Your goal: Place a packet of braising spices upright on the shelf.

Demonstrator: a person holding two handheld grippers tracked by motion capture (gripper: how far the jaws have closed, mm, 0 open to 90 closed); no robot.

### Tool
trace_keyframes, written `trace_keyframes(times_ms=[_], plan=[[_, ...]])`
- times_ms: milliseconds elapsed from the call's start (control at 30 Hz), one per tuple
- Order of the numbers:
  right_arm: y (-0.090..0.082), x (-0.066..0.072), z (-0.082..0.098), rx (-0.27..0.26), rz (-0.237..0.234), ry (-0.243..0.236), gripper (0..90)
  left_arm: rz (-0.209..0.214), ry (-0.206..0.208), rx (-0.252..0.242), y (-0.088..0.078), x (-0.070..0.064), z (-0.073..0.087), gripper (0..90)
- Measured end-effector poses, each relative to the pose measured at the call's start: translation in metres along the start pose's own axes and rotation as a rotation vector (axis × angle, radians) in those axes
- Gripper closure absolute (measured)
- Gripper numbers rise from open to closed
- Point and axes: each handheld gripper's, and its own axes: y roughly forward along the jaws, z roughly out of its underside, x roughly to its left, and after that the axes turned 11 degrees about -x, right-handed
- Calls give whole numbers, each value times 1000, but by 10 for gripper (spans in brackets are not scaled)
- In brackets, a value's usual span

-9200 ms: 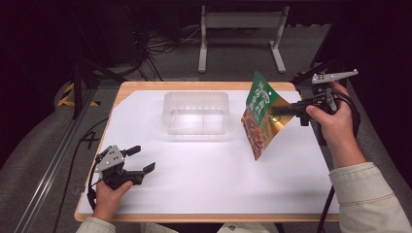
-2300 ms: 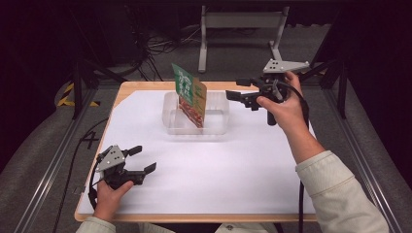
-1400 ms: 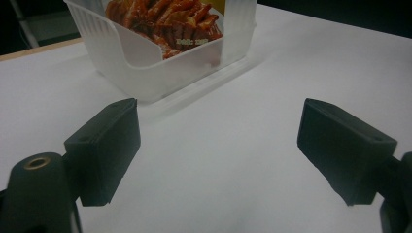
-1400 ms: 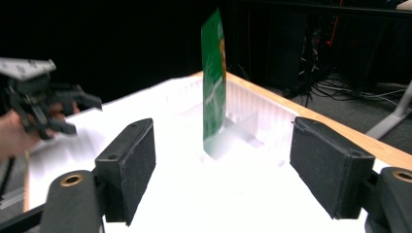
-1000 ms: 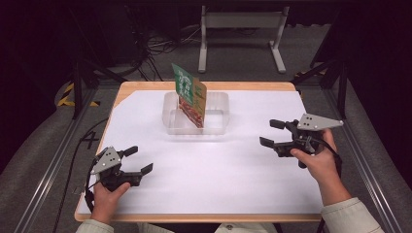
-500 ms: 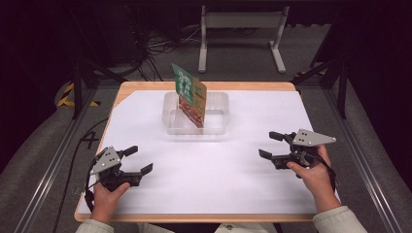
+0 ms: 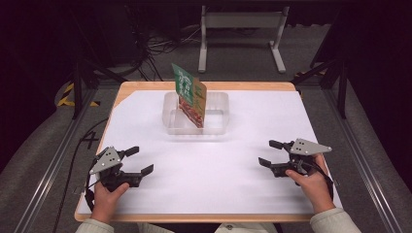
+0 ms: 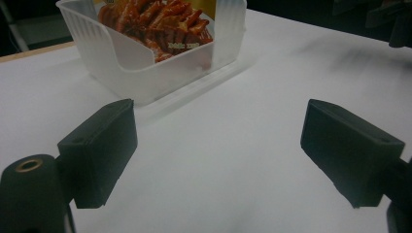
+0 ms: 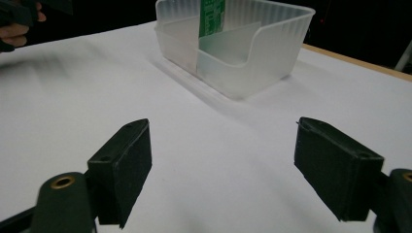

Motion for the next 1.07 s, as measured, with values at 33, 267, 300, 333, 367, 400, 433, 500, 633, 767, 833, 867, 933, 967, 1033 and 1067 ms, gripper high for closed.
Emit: trace_keyframes(times_ms=[33, 267, 300, 333, 367, 400, 433, 500, 633, 767, 833, 867, 933, 967, 1033, 1067], plan=[[0, 1, 3, 7, 4, 0, 214, 2, 2, 4, 0, 0, 0, 139], [2, 3, 16, 35, 9, 5, 209, 2, 5, 2, 2, 1, 0, 139], [2, 3, 16, 35, 9, 5, 209, 2, 5, 2, 2, 1, 0, 139], [2, 3, 16, 38, 14, 2, 209, 3, 10, 4, 2, 2, 0, 139], [3, 3, 17, 39, 15, 2, 209, 2, 5, 3, 2, 1, 0, 139], [3, 3, 18, 39, 14, 4, 209, 2, 6, 3, 2, 1, 0, 139], [4, 3, 18, 42, 13, 3, 209, 1, 6, 2, 2, 1, 0, 139], [4, 2, 19, 49, 16, -2, 209, -1, 6, 2, 2, 1, 0, 139], [5, 2, 21, 57, 17, 1, 205, -2, 6, 3, 2, 2, 1, 139], [6, 1, 22, 68, 21, -1, 202, -3, 7, 4, 2, 1, 1, 140], [6, 2, 23, 70, 21, -2, 202, -2, 7, 5, 2, 1, 1, 140], [6, 2, 23, 71, 22, -2, 202, -2, 6, 5, 2, 1, 1, 140], [6, 2, 23, 70, 24, 1, 203, -2, 7, 5, 2, 1, 1, 140], [7, 2, 23, 66, 27, 3, 203, -3, 7, 5, 2, 1, 1, 141], [7, 2, 23, 63, 27, 6, 203, -2, 7, 4, 3, 1, 1, 141], [7, 2, 22, 60, 29, 8, 202, -1, 7, 5, 2, 1, 1, 141]])
